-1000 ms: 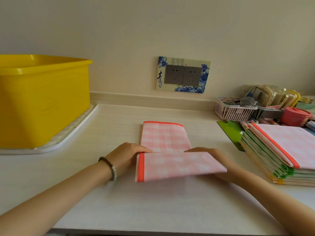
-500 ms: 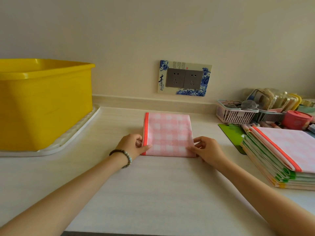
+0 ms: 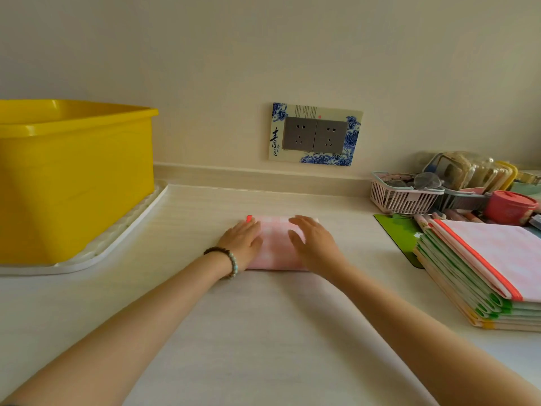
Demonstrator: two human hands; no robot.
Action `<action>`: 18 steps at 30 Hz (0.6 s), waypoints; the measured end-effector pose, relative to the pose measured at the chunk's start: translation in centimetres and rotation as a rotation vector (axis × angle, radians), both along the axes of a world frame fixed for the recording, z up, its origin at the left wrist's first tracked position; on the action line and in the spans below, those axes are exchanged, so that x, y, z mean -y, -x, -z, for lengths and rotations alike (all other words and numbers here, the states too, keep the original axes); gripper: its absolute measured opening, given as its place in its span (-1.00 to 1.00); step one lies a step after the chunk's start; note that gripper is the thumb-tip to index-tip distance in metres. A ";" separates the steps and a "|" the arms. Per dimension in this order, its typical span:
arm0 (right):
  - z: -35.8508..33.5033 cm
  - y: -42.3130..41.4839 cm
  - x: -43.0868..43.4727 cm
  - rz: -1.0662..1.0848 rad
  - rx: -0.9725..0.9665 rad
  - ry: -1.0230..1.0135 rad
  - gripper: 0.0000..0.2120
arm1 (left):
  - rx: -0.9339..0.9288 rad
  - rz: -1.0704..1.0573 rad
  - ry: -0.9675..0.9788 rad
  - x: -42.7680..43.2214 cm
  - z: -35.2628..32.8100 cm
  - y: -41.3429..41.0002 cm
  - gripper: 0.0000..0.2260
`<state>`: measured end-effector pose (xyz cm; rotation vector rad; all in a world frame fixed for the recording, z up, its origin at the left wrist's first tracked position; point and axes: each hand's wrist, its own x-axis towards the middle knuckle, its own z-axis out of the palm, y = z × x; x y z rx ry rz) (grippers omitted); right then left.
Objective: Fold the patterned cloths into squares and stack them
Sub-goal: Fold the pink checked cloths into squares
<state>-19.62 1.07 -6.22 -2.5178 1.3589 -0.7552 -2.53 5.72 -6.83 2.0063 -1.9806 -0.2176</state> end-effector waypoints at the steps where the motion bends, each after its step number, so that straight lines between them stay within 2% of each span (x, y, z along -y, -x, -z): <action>1: 0.1 -1.0 0.1 -0.012 -0.055 -0.018 -0.59 | 0.037 0.002 -0.049 0.4 0.3 0.2 -0.55; 9: 1.9 -3.9 1.0 -0.055 -0.394 -0.130 -0.52 | 0.192 -0.018 -0.153 1.4 1.4 0.5 -0.53; 13: 2.2 -2.4 1.7 -0.086 -0.416 -0.151 -0.49 | 0.194 -0.004 -0.144 1.3 1.2 0.3 -0.51; 18: 1.9 1.3 3.0 0.035 -0.431 -0.204 -0.43 | 0.214 0.006 -0.175 1.1 0.3 0.3 -0.52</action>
